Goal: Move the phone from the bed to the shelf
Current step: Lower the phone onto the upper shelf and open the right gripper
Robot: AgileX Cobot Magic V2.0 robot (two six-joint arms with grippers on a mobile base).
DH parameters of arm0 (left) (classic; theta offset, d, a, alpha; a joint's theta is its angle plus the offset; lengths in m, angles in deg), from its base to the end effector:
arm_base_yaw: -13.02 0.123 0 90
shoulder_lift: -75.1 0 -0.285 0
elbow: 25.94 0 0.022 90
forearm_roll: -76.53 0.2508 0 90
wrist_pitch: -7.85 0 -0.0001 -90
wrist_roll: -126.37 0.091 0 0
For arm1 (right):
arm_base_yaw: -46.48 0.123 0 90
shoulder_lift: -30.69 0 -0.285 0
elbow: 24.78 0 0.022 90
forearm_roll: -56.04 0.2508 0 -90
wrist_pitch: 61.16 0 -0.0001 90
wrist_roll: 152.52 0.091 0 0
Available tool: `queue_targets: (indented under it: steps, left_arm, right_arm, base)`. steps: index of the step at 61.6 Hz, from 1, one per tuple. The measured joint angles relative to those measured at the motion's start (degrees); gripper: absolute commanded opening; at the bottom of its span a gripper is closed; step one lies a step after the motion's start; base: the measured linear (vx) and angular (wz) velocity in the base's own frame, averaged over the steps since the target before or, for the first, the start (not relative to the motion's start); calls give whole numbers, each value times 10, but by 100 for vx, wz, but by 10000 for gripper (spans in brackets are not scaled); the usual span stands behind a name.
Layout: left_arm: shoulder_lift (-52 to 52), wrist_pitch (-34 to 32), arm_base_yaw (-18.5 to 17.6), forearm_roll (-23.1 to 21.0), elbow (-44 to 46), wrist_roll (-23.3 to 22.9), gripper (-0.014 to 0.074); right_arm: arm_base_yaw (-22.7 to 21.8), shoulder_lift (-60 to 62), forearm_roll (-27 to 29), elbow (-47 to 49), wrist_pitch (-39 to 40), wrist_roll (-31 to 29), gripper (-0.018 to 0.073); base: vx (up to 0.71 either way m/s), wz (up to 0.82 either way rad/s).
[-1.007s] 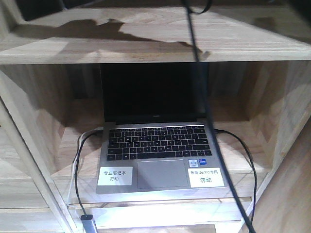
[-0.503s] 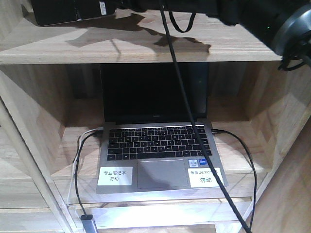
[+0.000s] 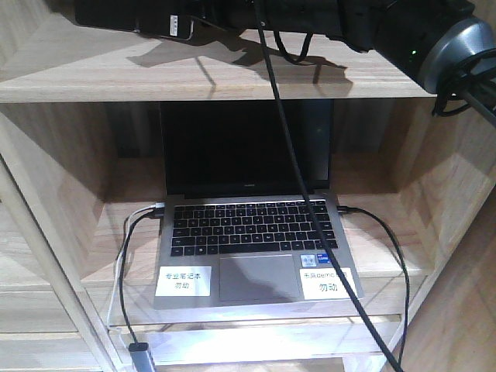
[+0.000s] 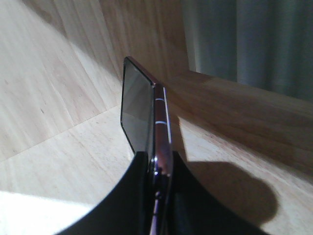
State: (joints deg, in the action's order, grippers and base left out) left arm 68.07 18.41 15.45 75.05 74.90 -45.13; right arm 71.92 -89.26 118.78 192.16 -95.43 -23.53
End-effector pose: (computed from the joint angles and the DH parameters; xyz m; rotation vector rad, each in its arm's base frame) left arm 0.0563 0.0020 0.1857 0.0716 1.6884 0.1201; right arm 0.4012 0.2414 0.4081 -0.6718 1.6787 0.8661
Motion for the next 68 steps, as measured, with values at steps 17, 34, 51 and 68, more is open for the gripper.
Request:
queue_targets:
  steps: [17, 34, 51, 68]
  left_arm:
    - [0, 0, 0, 0, 0, 0, 1]
    - [0, 0, 0, 0, 0, 0, 1]
    - [0, 0, 0, 0, 0, 0, 1]
    - [0, 0, 0, 0, 0, 0, 1]
  right_arm:
    - [0, -5, -13, 0, 5, 0, 385]
    - [0, -8, -26, 0, 15, 0, 589]
    - [0, -7, -51, 0, 18, 0, 582]
    - [0, 23, -76, 0, 10, 8, 417]
  base:
    - [0, 0]
    - [0, 0]
    - [0, 0]
    - [0, 0]
